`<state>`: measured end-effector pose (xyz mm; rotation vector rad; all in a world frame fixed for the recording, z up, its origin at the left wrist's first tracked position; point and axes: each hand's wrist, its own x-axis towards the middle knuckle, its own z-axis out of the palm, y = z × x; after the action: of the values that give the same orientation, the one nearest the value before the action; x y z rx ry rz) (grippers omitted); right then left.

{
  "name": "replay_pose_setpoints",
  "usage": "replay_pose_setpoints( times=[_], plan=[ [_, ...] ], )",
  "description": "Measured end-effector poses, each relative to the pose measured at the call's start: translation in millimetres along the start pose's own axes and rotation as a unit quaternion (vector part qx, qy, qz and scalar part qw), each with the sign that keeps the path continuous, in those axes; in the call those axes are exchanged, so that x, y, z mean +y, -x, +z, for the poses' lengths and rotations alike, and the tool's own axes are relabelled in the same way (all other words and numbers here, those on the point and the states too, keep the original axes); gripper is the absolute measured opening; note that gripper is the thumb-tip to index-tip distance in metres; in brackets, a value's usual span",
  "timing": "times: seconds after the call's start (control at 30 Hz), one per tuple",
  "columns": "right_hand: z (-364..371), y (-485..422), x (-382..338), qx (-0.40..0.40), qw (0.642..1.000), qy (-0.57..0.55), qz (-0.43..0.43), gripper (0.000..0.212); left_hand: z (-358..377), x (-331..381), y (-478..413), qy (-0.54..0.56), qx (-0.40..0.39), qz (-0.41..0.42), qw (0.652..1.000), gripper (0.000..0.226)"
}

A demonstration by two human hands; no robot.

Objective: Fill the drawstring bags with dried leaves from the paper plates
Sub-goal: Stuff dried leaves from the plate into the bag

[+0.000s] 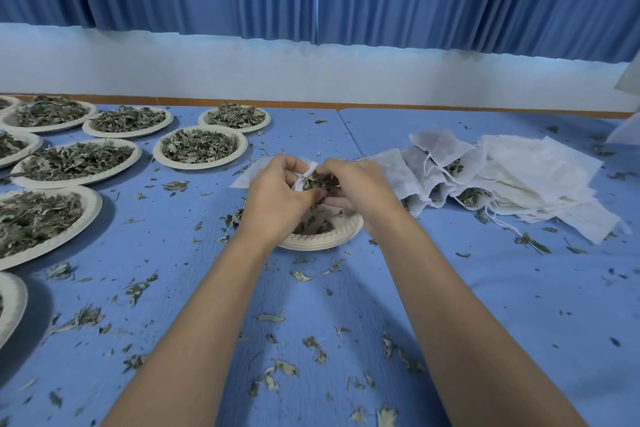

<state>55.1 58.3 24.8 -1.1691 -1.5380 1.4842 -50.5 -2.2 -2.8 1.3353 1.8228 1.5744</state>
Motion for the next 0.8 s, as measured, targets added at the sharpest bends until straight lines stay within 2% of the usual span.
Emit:
replay_pose_setpoints(
  times=[0.17, 0.3, 0.5, 0.67, 0.8],
  plan=[
    [0, -3, -4, -0.007, 1.000, -0.006, 0.007, 0.023, -2, -1, -1, 0.006, 0.010, 0.007, 1.000, 0.034],
    [0, -4, -7, -0.013, 1.000, -0.006, -0.009, 0.019, -3, -1, -1, 0.008, 0.010, 0.004, 1.000, 0.035],
    [-5, -3, -1, -0.004, 0.998, 0.064, -0.016, 0.020, -2, -2, 0, -0.020, 0.013, -0.005, 1.000, 0.034],
    [-10, -1, 1, -0.034, 0.998, -0.056, 0.002, 0.013, 2, 1, 3, -0.080, 0.031, 0.032, 0.996, 0.032],
    [-10, 0, 4, -0.056, 0.996, -0.061, 0.013, 0.015, -1, 2, 6, -0.135, 0.032, 0.050, 0.989, 0.027]
  ],
)
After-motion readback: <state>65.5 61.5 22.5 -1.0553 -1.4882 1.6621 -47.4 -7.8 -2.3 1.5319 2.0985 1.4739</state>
